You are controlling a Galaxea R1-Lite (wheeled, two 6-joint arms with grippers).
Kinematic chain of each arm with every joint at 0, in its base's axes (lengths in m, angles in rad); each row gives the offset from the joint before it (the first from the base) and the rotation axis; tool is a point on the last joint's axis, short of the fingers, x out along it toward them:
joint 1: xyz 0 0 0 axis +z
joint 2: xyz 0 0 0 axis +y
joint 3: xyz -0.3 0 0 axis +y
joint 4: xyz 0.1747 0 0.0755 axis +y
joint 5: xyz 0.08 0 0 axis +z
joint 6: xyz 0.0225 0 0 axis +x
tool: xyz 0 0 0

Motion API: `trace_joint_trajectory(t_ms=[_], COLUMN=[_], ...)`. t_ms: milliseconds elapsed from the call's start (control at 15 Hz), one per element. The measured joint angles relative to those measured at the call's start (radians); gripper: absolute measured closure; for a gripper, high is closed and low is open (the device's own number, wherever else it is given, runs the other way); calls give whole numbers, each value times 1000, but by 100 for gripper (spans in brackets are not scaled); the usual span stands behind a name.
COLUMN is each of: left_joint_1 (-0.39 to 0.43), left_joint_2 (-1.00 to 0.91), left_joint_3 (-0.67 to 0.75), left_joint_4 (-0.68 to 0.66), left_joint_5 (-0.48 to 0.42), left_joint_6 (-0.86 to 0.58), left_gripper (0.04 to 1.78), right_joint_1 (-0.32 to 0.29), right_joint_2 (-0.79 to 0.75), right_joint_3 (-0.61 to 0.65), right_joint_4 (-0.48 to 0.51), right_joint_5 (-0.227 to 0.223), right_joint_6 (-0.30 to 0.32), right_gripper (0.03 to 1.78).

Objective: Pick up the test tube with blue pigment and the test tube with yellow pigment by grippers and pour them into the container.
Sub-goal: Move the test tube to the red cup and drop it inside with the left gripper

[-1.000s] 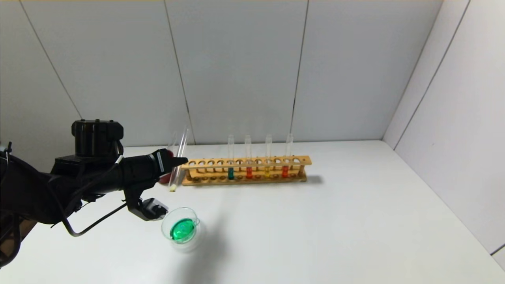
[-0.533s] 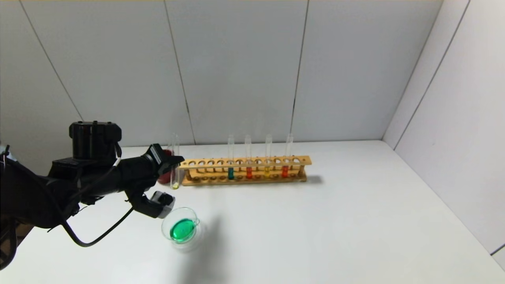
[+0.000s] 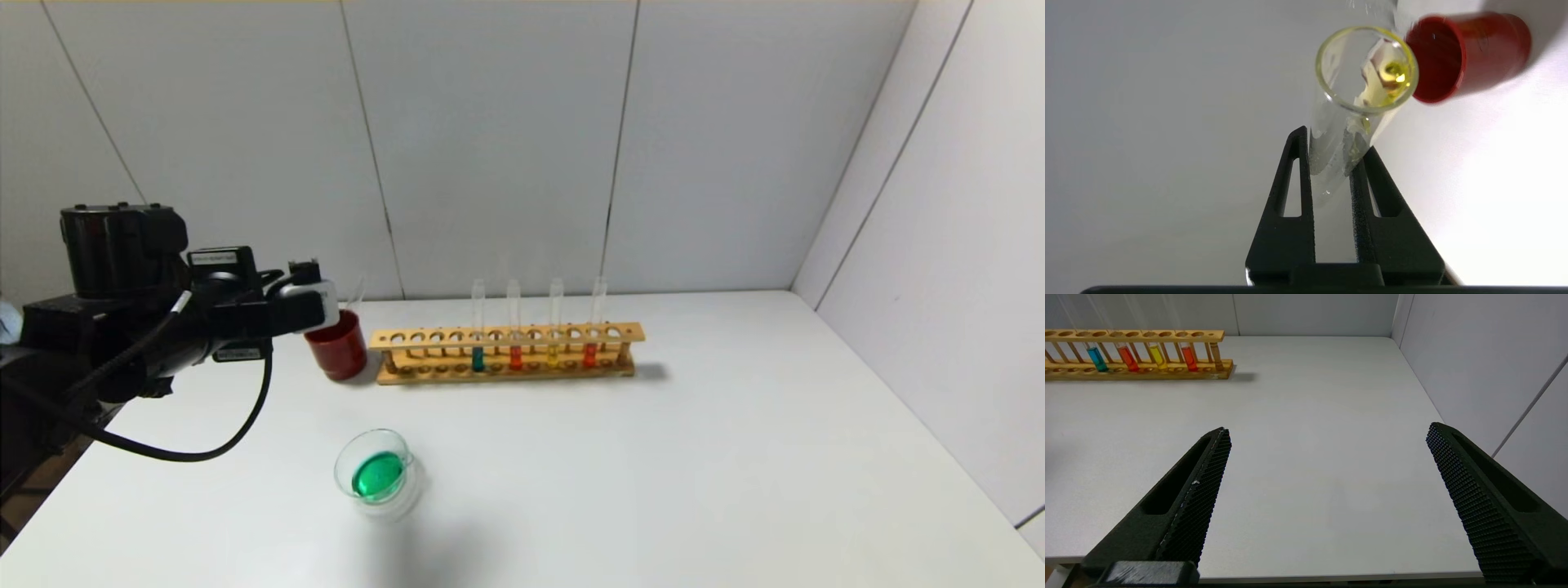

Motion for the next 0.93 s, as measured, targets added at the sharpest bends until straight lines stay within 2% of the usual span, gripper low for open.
trace_joint_trajectory(t_ms=[200, 533, 667, 800, 933], left_joint_1=[-1, -3, -2, 2, 3], left_joint_2=[-13, 93, 153, 200, 247], left_joint_3=[-99, -333, -380, -391, -399], left_joint_4=[107, 112, 112, 112, 113], left_joint_5=[64, 71, 70, 60, 45], left_joint_6=[-309, -914, -1111, -1221, -1251], left_gripper=[151, 151, 151, 151, 151], right_joint_1=[0, 0, 0, 0, 0], right_joint_2=[0, 0, 0, 0, 0], right_joint_3=[0, 0, 0, 0, 0], right_joint_4=[0, 0, 0, 0, 0], right_joint_5=[0, 0, 0, 0, 0], right_joint_6=[0, 0, 0, 0, 0], right_gripper=[6, 6, 6, 6, 6])
